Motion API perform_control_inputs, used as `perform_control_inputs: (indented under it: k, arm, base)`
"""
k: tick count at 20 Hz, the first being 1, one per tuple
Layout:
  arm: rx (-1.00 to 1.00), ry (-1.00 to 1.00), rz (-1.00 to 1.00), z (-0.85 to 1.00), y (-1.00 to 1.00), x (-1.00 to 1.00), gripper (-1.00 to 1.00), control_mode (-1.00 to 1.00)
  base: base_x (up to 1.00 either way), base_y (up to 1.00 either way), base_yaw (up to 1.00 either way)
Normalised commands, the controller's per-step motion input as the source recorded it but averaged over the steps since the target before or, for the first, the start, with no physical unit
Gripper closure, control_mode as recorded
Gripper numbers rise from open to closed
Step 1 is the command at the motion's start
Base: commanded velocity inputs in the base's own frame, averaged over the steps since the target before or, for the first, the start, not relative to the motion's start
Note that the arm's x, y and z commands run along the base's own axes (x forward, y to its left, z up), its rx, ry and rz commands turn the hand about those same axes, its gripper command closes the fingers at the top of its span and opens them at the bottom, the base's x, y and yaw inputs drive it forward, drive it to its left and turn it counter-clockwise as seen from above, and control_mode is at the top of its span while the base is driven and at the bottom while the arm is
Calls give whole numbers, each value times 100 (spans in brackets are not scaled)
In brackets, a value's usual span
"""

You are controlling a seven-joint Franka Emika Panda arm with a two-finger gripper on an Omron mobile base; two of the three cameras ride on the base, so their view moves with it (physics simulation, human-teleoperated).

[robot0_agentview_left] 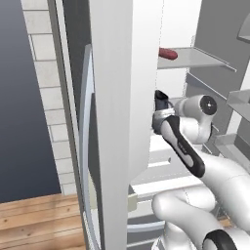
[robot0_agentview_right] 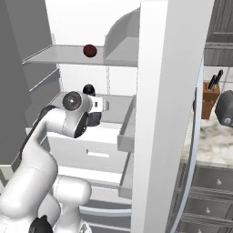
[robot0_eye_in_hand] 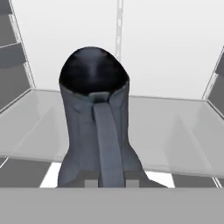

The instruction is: Move the salami and potato from the second highest shelf to the top shelf to make space. Then, place the pitcher from the counter on the cleared second highest shelf.

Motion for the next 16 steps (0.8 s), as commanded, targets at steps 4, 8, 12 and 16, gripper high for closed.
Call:
perform_control_inputs:
  k: [4, 8, 12, 16]
  arm:
    - [0, -6, 2, -19, 1, 63, 100, -100]
    - [0, -1, 0, -4, 3, 75, 100, -100]
    - [0, 0, 0, 0, 1, 83, 100, -100]
    - [0, 0, 0, -7, 2, 79, 100, -100]
  base:
    - [0, 0, 0]
    - [0, 0, 0]
    - [0, 0, 0]
    - [0, 0, 0]
